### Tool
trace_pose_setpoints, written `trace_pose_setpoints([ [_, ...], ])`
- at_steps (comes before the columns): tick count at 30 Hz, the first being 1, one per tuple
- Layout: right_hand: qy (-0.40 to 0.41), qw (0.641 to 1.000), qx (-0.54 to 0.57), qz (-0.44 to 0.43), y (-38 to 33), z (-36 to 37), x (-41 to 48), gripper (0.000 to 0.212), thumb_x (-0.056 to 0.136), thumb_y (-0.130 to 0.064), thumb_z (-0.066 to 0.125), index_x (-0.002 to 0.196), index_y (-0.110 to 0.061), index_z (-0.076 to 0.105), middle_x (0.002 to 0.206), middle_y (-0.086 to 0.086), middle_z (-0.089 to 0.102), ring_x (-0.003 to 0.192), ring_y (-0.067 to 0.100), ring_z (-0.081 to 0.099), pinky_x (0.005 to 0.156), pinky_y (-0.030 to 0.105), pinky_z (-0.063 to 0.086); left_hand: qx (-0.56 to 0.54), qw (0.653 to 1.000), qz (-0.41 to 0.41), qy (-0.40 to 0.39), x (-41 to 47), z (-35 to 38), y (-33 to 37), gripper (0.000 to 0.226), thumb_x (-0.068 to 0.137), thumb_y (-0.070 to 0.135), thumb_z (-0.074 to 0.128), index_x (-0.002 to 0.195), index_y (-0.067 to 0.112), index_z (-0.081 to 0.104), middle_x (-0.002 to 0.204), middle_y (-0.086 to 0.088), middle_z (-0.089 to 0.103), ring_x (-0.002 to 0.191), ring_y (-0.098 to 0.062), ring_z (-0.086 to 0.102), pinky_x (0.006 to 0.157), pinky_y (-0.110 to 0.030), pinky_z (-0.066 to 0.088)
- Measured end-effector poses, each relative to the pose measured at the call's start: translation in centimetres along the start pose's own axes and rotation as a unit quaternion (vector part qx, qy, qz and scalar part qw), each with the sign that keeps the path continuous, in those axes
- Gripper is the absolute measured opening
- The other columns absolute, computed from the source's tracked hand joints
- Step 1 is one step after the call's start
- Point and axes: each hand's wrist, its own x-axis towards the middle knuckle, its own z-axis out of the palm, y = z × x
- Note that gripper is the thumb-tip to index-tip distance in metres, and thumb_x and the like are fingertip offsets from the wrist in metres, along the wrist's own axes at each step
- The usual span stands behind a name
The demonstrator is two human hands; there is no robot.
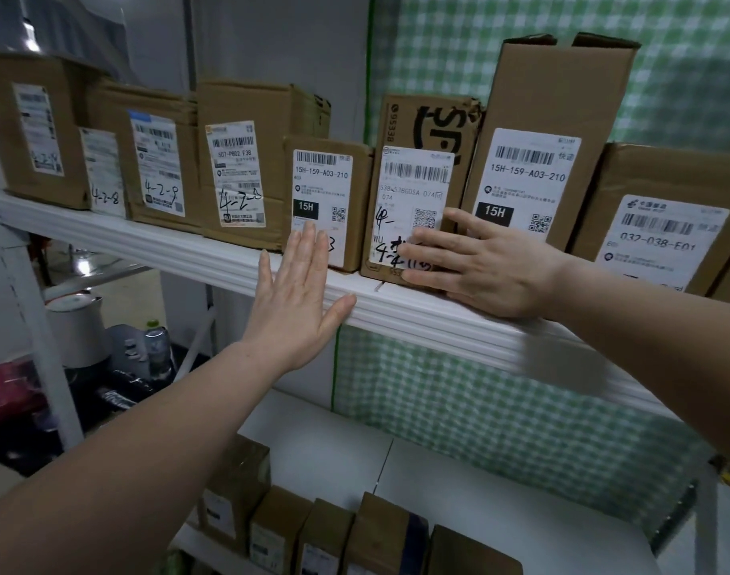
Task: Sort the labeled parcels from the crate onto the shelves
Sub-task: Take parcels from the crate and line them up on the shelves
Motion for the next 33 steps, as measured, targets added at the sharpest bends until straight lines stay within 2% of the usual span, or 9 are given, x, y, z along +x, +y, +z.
trace_pose_setpoints([
  [2,0.002,1.000,-0.001,-0.004,0.2,-0.3,0.4,0.056,0.096,-0.040,-0.005,0.152,-0.031,-0.007,0.158,-0.002,-0.010,0.145,0.024,-0.015,0.114,0.046,-0.023,-0.007,1.000,-0.006,0.000,0.0,0.0,-0.8,0.078,0.086,0.067,-0.002,0.142,0.021,-0.030,0.152,0.001,-0.035,0.139,-0.012,-0.031,0.115,-0.046,-0.017],
  [5,0.001,1.000,-0.009,-0.009,-0.1,-0.4,1.3,0.057,0.094,-0.039,-0.011,0.150,-0.031,-0.014,0.157,-0.001,-0.016,0.144,0.025,-0.020,0.112,0.047,-0.027,-0.012,1.000,-0.009,-0.002,0.0,-0.1,-1.8,0.079,0.086,0.067,-0.001,0.143,0.020,-0.029,0.152,0.001,-0.036,0.139,-0.012,-0.031,0.114,-0.045,-0.018],
  [11,0.016,1.000,0.001,0.006,-0.3,-1.5,4.0,0.056,0.096,-0.039,-0.005,0.151,-0.031,-0.006,0.158,0.000,-0.012,0.145,0.024,-0.014,0.114,0.047,-0.022,0.002,1.000,-0.025,-0.002,-0.1,-0.5,-4.7,0.081,0.085,0.069,-0.003,0.144,0.020,-0.027,0.151,0.002,-0.034,0.140,-0.010,-0.030,0.113,-0.045,-0.018],
  [15,0.029,0.999,-0.016,0.010,-1.2,-2.6,8.2,0.056,0.098,-0.043,0.001,0.149,-0.031,-0.019,0.154,-0.002,-0.026,0.140,0.022,-0.027,0.110,0.048,-0.028,0.015,0.999,-0.046,-0.021,-0.3,-0.6,-6.8,0.085,0.083,0.071,-0.004,0.147,0.017,-0.023,0.154,0.001,-0.031,0.140,-0.011,-0.028,0.114,-0.048,-0.015],
  [21,0.015,1.000,-0.005,0.018,-1.9,-3.4,13.0,0.055,0.102,-0.041,0.004,0.153,-0.033,-0.015,0.151,-0.003,-0.031,0.136,0.020,-0.032,0.106,0.046,-0.032,0.025,0.996,-0.065,-0.062,-0.7,-0.9,-10.0,0.086,0.083,0.072,-0.003,0.148,0.018,-0.020,0.155,0.001,-0.028,0.141,-0.009,-0.025,0.111,-0.047,-0.016],
  [28,0.013,1.000,-0.001,0.018,-2.0,-3.8,14.3,0.057,0.099,-0.043,-0.001,0.154,-0.034,-0.012,0.151,-0.004,-0.028,0.143,0.020,-0.025,0.108,0.047,-0.029,0.030,0.994,-0.063,-0.090,-1.0,-0.9,-12.4,0.081,0.089,0.068,0.005,0.148,0.020,-0.021,0.156,0.002,-0.026,0.142,-0.010,-0.023,0.110,-0.047,-0.016],
  [33,0.044,0.999,-0.002,0.016,-2.4,-5.3,17.9,0.057,0.101,-0.046,0.004,0.155,-0.032,-0.006,0.163,-0.001,-0.015,0.150,0.022,-0.014,0.110,0.048,-0.025,0.024,0.994,-0.064,-0.088,-1.1,-1.2,-13.1,0.084,0.085,0.070,0.002,0.148,0.019,-0.020,0.156,0.002,-0.025,0.140,-0.008,-0.024,0.112,-0.046,-0.014],
])
